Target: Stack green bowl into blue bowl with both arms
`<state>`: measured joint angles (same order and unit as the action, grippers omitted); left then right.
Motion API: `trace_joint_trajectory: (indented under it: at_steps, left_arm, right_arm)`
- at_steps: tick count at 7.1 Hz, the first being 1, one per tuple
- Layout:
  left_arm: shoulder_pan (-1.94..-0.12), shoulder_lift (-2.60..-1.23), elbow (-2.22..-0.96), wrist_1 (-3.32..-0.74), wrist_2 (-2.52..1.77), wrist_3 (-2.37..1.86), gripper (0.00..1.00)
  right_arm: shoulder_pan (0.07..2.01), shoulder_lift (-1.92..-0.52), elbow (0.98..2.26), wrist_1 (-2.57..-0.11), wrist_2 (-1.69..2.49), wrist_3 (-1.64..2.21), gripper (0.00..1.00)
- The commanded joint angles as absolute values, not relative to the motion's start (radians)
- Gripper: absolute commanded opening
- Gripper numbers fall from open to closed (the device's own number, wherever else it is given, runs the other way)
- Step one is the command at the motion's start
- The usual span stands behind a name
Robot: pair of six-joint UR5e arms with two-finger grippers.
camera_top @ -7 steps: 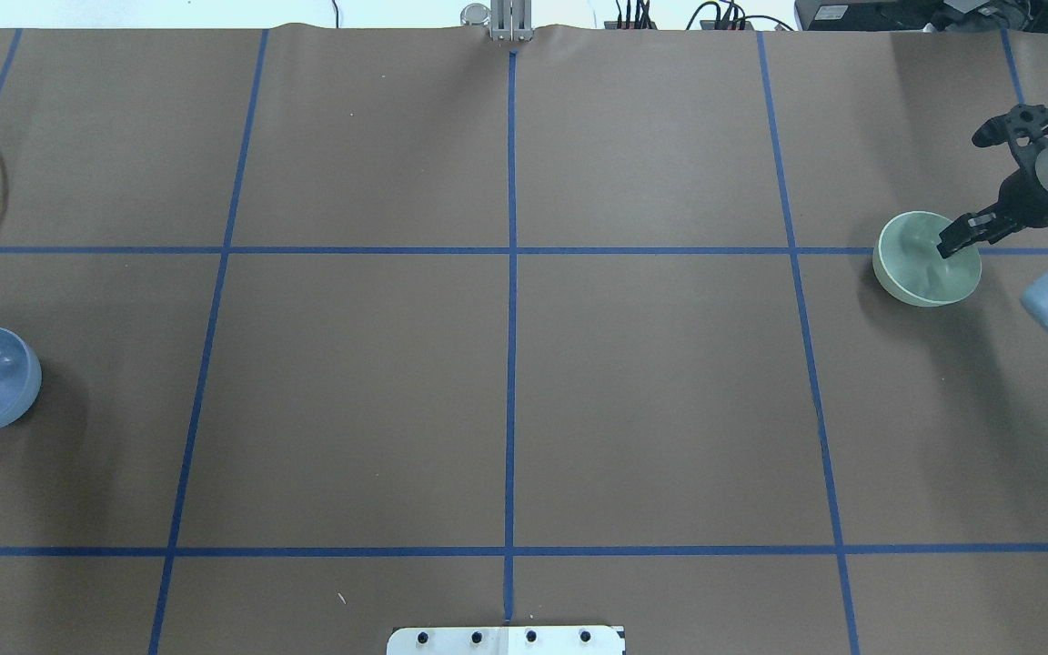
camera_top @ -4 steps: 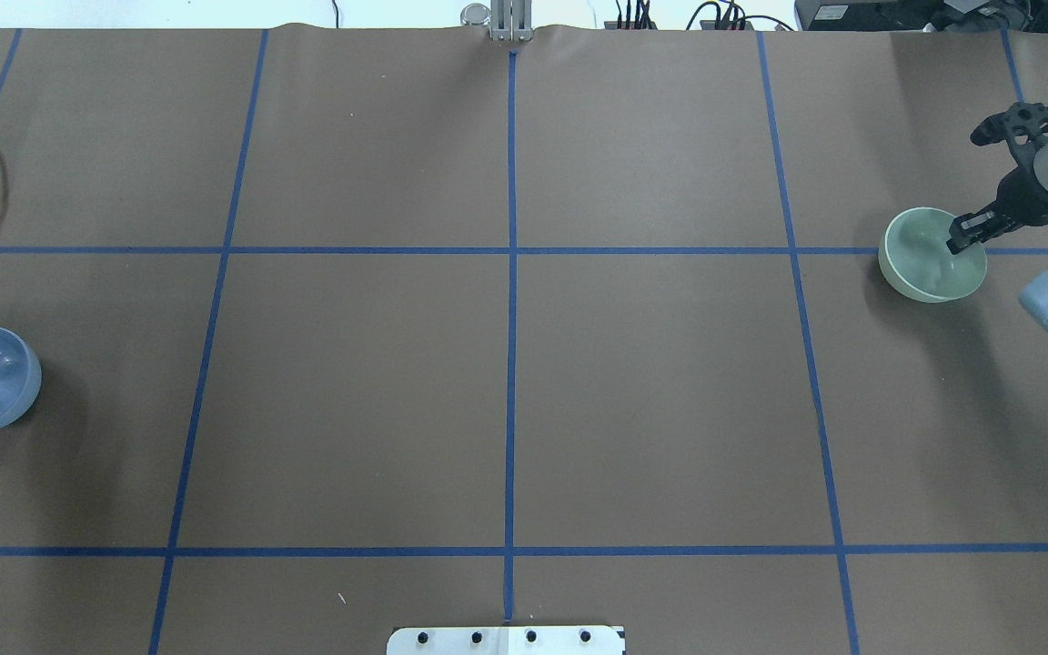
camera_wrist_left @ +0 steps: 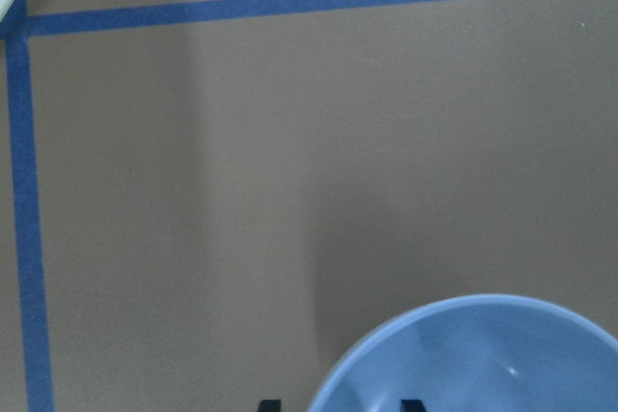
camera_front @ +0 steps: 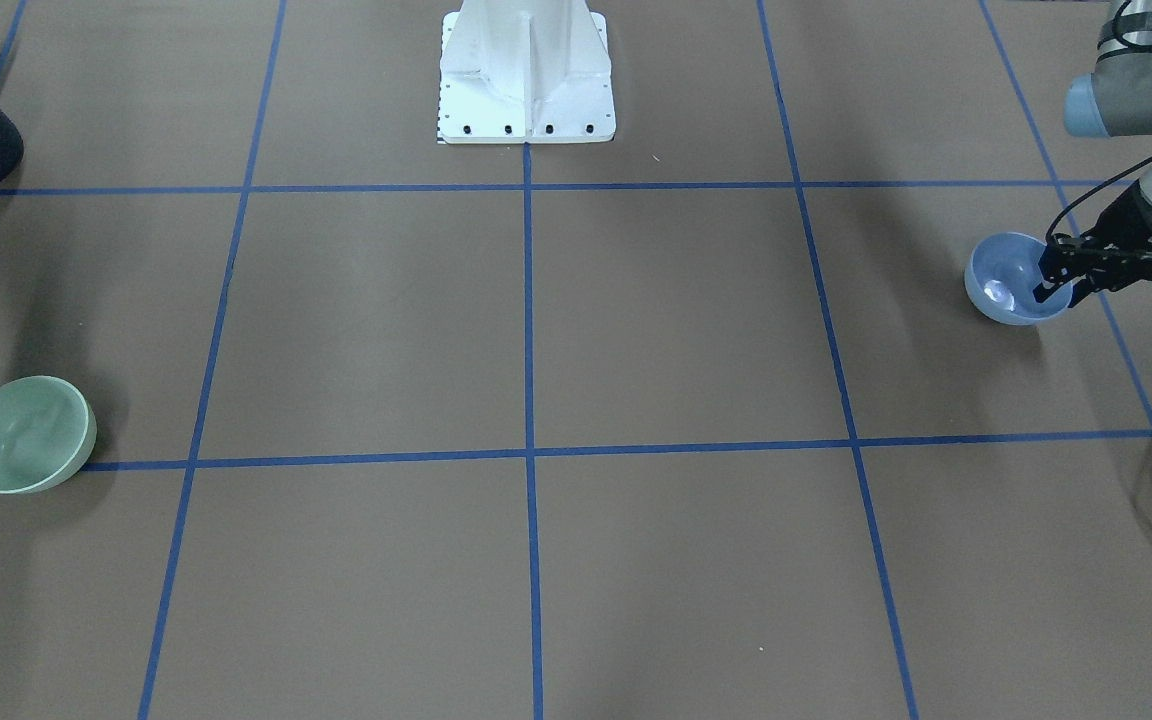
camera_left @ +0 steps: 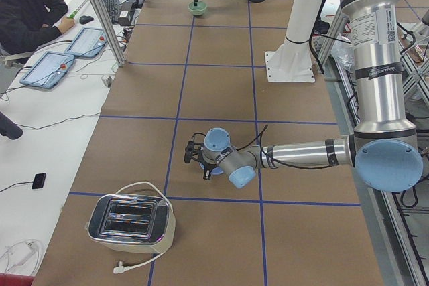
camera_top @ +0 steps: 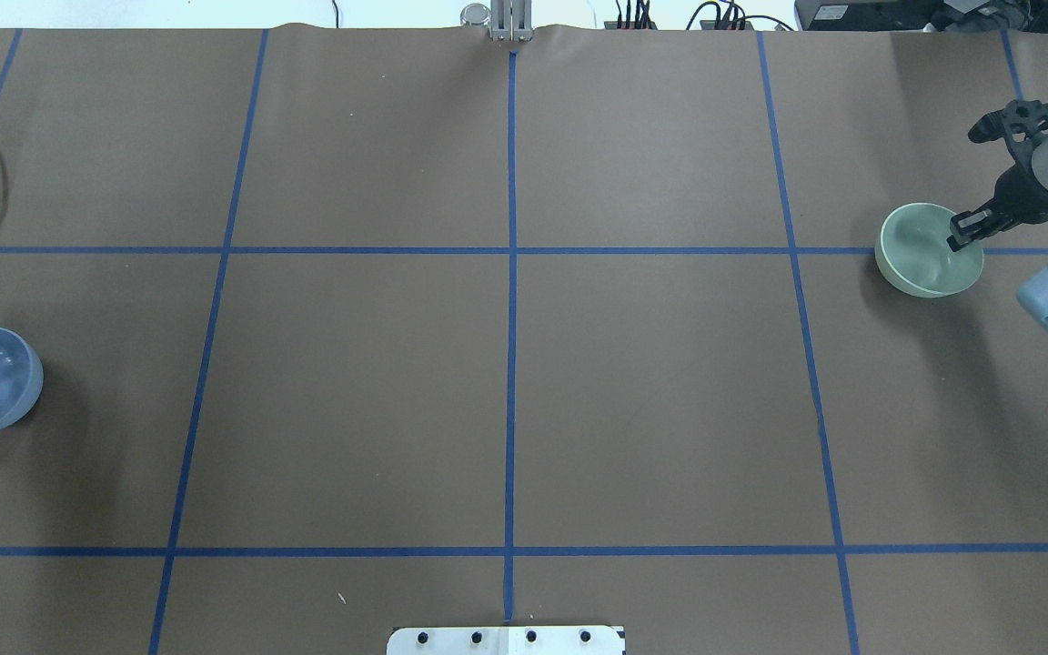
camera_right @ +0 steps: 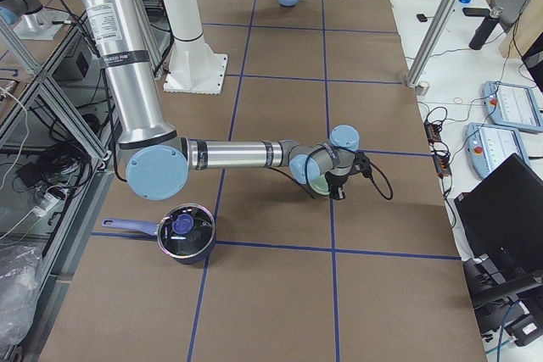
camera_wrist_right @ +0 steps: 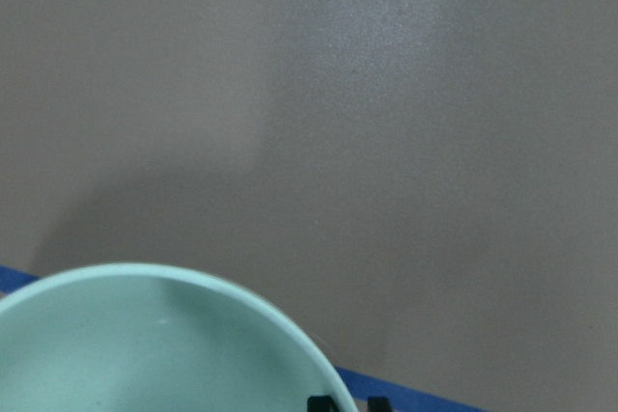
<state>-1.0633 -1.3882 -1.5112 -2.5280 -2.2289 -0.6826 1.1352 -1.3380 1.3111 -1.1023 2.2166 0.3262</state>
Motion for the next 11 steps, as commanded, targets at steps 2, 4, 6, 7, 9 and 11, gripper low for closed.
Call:
trace_joint_trajectory:
  at_steps: [2, 4, 6, 7, 9, 11]
  left_arm:
    - [-1.063, -1.388, -1.511, -2.528, -2.230, -0.684, 0.06]
    - [-1.063, -1.388, -1.511, -2.528, -2.230, -0.686, 0.00]
    - [-1.063, -1.388, -1.519, -2.528, -2.236, -0.686, 0.00]
    - [-1.065, -1.399, -1.529, -2.525, -2.244, -0.689, 0.00]
    - [-1.065, -1.440, -1.565, -2.507, -2.307, -0.756, 0.00]
    - [-1.063, -1.543, -1.673, -2.315, -2.307, -0.853, 0.00]
  right_arm:
    - [1.134, -1.336, 1.321, -1.100, 2.218, 0.416, 0.00]
    - [1.134, -1.342, 1.318, -1.057, 2.215, 0.417, 0.00]
    - [1.134, -1.341, 1.313, -1.052, 2.214, 0.419, 0.00]
    - [1.134, -1.336, 1.327, -1.051, 2.220, 0.478, 0.00]
    - [1.132, -1.312, 1.368, -1.057, 2.255, 0.583, 0.00]
    - [1.117, -1.255, 1.385, -1.063, 2.273, 0.714, 0.00]
